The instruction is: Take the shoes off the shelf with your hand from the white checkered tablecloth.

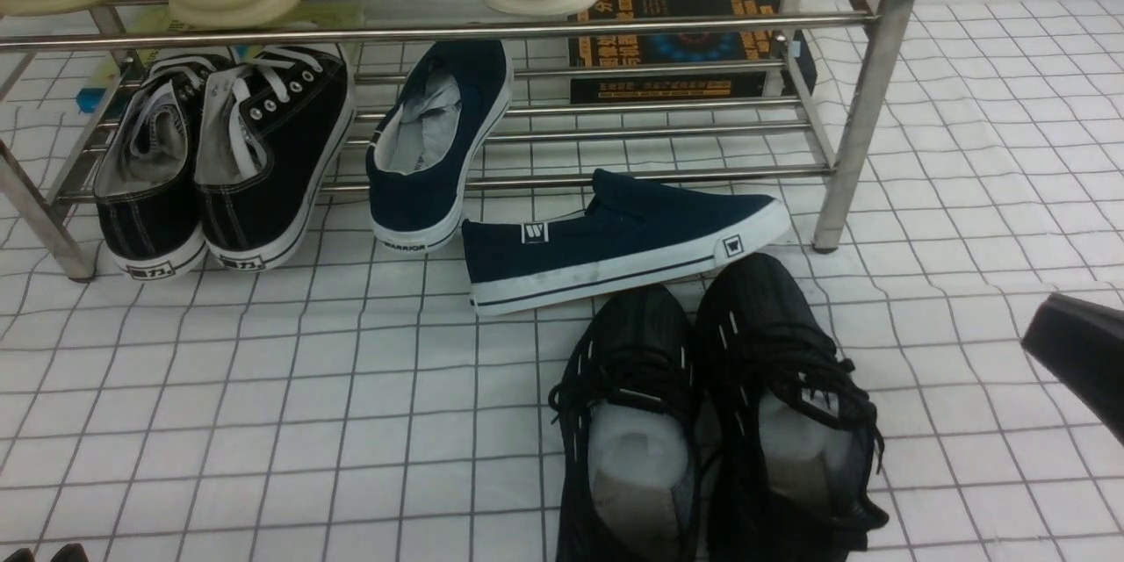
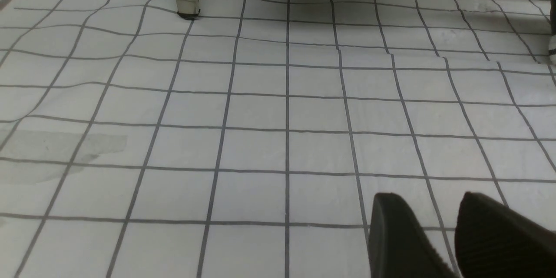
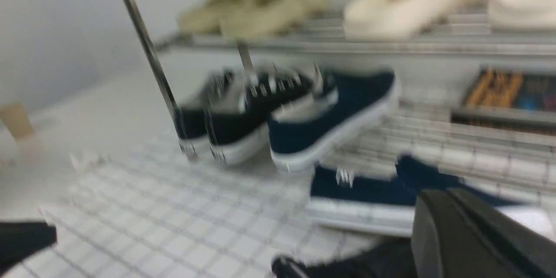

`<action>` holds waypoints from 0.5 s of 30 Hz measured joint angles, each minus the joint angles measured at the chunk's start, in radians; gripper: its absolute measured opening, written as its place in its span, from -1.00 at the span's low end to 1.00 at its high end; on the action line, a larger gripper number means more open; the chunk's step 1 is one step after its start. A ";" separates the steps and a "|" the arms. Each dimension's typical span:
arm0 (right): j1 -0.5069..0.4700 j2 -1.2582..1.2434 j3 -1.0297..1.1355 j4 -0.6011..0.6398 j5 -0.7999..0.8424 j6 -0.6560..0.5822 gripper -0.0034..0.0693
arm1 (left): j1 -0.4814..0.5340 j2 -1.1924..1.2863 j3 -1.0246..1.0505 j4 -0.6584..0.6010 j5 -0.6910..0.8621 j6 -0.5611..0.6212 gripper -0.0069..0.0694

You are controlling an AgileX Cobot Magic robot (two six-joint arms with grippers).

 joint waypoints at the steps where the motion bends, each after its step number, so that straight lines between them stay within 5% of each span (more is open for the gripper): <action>1: 0.000 -0.003 0.007 -0.001 0.000 0.000 -0.93 | 0.000 0.000 0.000 0.000 0.000 0.000 -0.19; 5: 0.000 -0.051 0.116 -0.017 -0.197 0.001 -0.92 | 0.000 0.000 0.000 0.000 0.000 0.000 -0.19; 15: 0.000 -0.054 0.193 -0.034 -0.213 0.002 -0.90 | 0.000 0.000 0.000 0.000 0.000 0.000 -0.19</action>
